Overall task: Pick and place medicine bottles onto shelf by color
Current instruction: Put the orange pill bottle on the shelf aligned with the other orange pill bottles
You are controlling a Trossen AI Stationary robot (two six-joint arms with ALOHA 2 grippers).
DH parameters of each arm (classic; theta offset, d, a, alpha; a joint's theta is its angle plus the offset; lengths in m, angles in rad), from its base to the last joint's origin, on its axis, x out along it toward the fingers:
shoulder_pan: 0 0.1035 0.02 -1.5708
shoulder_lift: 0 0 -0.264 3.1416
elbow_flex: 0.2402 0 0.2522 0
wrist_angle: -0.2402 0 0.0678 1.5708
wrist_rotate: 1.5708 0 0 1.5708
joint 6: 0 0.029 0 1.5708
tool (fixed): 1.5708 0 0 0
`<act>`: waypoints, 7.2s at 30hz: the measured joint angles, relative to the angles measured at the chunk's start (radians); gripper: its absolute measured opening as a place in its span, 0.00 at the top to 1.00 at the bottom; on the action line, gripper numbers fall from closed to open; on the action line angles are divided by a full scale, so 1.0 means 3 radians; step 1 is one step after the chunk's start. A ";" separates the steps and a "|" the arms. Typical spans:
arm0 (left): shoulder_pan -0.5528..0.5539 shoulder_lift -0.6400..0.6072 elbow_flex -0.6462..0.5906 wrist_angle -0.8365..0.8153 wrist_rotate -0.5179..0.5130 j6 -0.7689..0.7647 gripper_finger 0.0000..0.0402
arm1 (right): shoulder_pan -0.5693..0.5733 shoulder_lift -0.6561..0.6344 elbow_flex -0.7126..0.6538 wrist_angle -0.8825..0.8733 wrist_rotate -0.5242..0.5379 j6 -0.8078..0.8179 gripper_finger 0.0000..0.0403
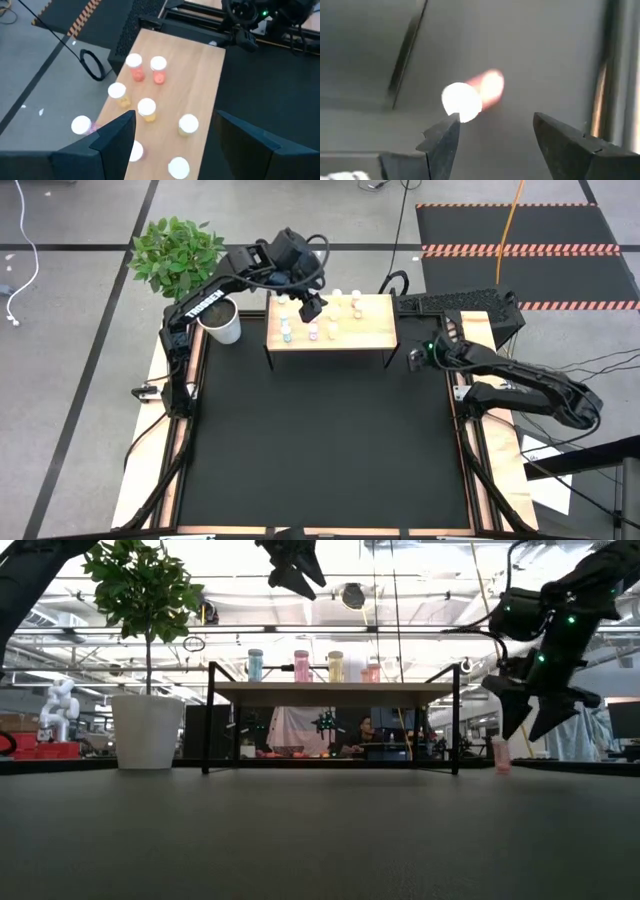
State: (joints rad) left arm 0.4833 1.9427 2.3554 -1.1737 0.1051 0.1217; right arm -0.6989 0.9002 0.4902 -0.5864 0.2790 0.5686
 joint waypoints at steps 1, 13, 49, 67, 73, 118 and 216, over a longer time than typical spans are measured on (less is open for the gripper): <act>-0.0003 0.0000 0.0000 -0.0012 0.0000 0.0015 0.33 | 0.0048 -0.0030 -0.0066 0.0024 -0.0024 -0.0021 0.39; 0.0024 0.0000 0.0000 -0.0005 -0.0204 0.0135 0.33 | 0.0418 -0.0429 -0.0895 0.0916 -0.0300 -0.0136 0.39; 0.0031 0.0000 0.0000 0.0066 -0.0388 0.0215 0.33 | -0.0183 0.0568 -0.0287 0.1088 -0.0322 0.0225 0.39; 0.0030 0.0000 0.0000 -0.0201 -0.0388 0.0076 0.33 | -0.0102 0.0718 -0.0302 0.0901 -0.0602 -0.0046 0.62; -0.0033 0.0000 0.0000 -0.0206 -0.0388 0.0075 0.33 | -0.0046 0.0393 -0.0310 0.0688 -0.0965 0.0063 0.73; -0.1971 0.0001 -0.2349 0.3179 -0.0421 0.0733 0.33 | 0.2349 -0.0277 -0.0303 0.2865 -0.2318 0.2486 0.70; -0.1431 -0.0340 -0.2347 0.5317 -0.0179 -0.1029 0.72 | 0.2043 -0.0044 0.0562 0.4343 -0.1029 -0.1177 0.58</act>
State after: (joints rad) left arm 0.0540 1.8408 1.6512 0.4213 0.0513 -0.1871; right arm -0.0860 0.8871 0.6586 0.7166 -0.0296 0.2153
